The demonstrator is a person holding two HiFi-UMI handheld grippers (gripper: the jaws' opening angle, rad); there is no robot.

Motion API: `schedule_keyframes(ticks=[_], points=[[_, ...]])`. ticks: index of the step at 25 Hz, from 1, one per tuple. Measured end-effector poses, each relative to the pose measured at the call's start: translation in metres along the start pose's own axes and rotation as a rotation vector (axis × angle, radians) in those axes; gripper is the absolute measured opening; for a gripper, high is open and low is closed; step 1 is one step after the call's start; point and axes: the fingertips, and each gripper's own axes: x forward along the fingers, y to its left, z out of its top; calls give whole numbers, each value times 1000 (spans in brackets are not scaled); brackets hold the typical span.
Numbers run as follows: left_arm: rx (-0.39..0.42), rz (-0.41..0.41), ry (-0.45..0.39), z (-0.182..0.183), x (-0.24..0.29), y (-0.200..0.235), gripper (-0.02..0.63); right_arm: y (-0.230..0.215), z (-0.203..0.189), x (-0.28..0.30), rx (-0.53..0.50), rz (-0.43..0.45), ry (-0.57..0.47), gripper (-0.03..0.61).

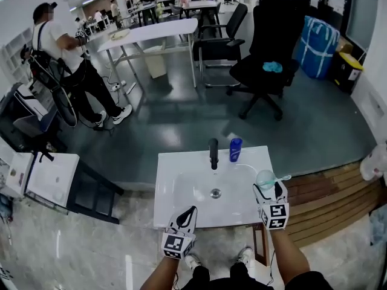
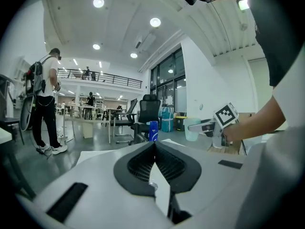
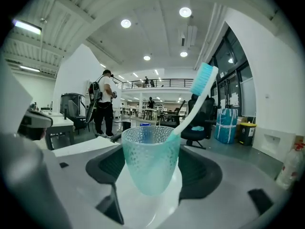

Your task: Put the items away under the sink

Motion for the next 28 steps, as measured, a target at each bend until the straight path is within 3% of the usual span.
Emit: schedule_keyframes(ticks=[8, 16, 28], points=[[24, -82, -47, 4, -33, 13, 15, 73, 6, -73, -18, -27, -50, 357], [8, -134, -72, 13, -56, -1, 15, 133, 16, -120, -5, 23, -99, 356], [-8, -58, -104, 21, -80, -61, 15, 127, 9, -166, -40, 99, -142, 357]])
